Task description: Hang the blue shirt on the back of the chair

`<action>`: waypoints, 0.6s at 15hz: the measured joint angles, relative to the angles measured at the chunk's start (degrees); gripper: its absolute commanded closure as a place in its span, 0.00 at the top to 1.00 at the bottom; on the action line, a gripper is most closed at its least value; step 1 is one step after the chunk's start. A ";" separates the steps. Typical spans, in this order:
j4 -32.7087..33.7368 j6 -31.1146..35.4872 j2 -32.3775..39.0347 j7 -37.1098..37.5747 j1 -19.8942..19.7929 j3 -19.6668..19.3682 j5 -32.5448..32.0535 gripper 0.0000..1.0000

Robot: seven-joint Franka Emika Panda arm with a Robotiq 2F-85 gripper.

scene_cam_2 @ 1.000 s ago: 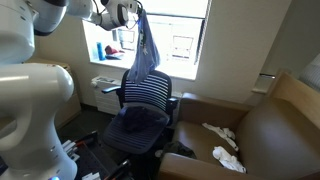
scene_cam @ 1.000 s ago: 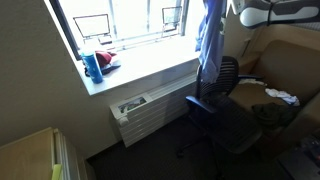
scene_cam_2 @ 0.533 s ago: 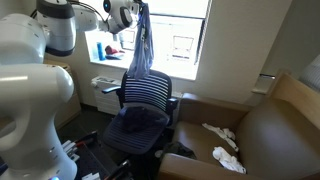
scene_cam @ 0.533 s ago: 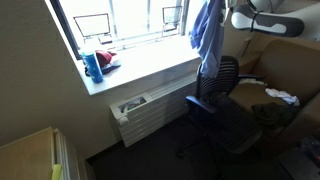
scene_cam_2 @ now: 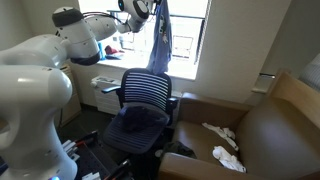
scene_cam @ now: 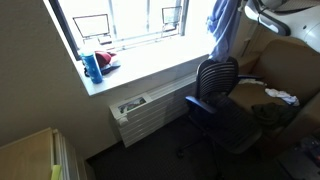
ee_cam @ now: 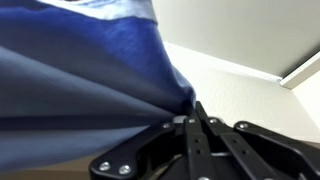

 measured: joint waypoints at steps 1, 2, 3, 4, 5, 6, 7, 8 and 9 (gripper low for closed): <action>0.00 0.00 0.00 -0.21 0.19 0.19 0.00 0.00; 0.00 -0.01 0.00 -0.27 0.54 0.20 0.00 0.00; 0.01 -0.17 0.02 -0.27 0.78 0.21 0.00 0.00; -0.41 -0.18 0.41 0.11 0.87 -0.41 0.08 0.00; -1.92 -0.46 1.85 2.90 0.90 -3.02 0.95 0.00; -4.30 0.01 2.82 7.42 0.97 -4.96 -0.47 0.00; -6.84 0.71 2.67 11.94 1.18 -5.27 -3.72 0.00; -9.37 0.99 2.37 16.58 1.31 -5.44 -7.12 0.00; -11.87 1.04 2.23 21.27 1.35 -5.71 -10.52 0.00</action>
